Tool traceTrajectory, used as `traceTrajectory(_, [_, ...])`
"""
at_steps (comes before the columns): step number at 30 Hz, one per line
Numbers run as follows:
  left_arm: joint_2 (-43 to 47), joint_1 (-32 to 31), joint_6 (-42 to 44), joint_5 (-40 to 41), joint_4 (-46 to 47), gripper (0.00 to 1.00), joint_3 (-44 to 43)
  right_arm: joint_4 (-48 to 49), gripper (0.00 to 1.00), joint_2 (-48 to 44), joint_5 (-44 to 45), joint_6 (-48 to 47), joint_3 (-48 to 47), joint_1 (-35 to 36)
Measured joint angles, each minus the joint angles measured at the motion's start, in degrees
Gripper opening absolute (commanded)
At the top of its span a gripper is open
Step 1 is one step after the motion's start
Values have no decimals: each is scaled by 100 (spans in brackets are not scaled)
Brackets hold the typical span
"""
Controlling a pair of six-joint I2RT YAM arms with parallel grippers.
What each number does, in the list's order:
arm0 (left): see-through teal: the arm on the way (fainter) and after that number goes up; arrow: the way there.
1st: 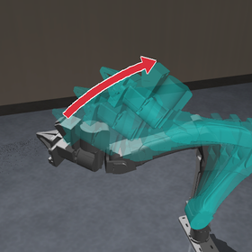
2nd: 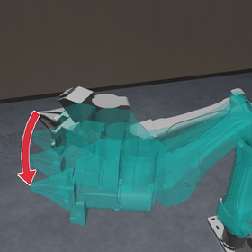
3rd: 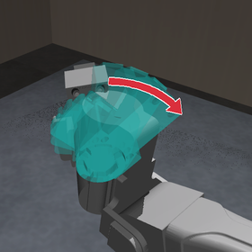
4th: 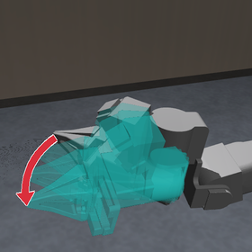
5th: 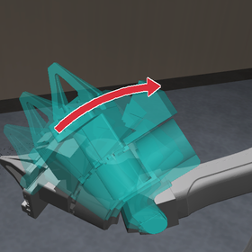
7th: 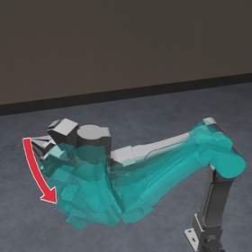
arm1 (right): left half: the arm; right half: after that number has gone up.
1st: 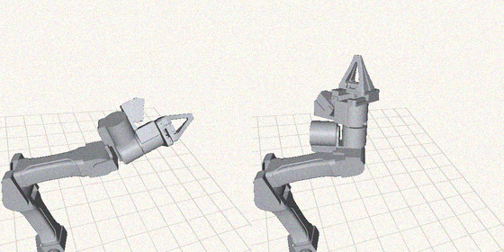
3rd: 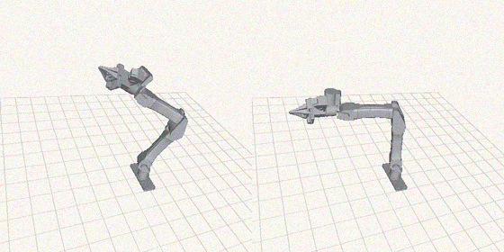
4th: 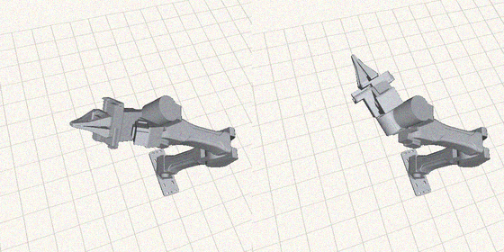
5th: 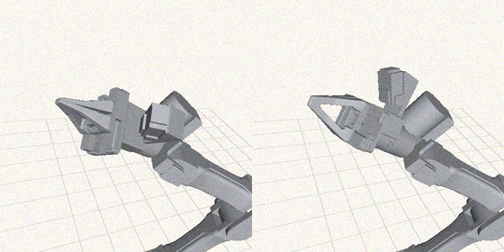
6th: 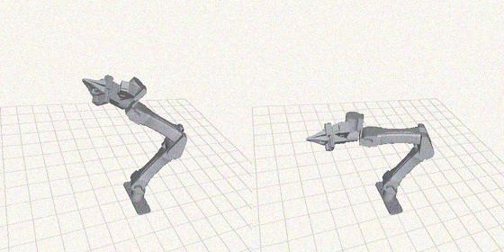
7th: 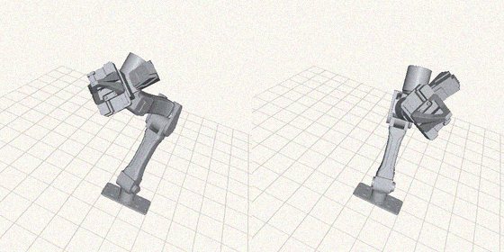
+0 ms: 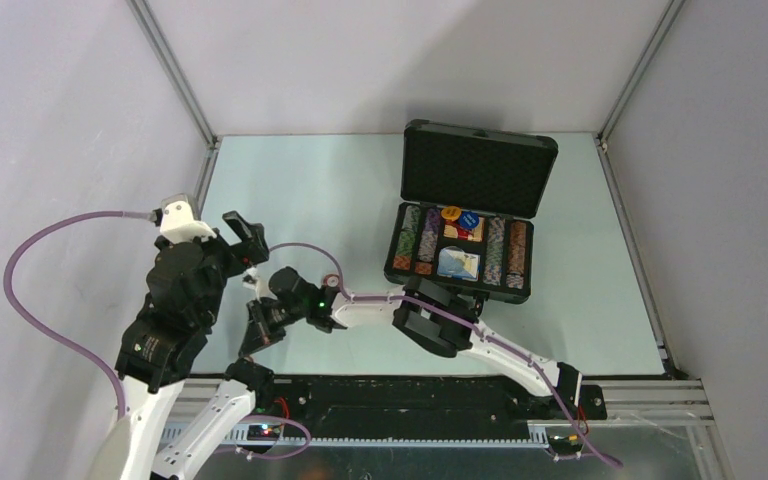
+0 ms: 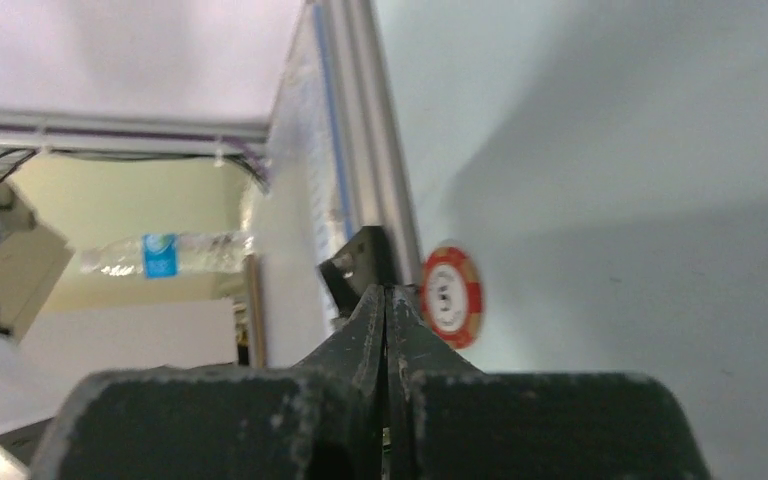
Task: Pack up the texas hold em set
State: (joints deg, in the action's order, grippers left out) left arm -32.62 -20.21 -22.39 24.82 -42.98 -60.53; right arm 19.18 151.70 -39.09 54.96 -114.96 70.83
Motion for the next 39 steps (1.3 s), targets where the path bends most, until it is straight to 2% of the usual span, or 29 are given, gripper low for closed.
traceTrajectory(7, [0,0,0,0,-2,98,20,-914,0,-39,796,-520,-92,66])
traceTrajectory(14, [0,0,0,2,-7,98,85,-1792,0,-42,1191,-866,-658,136])
traceTrajectory(20, [2,0,2,4,-7,98,85,-2330,0,-74,1495,-1040,-754,216])
traceTrajectory(39, [4,0,4,46,-4,98,92,-2496,0,-332,2238,-1327,-579,389])
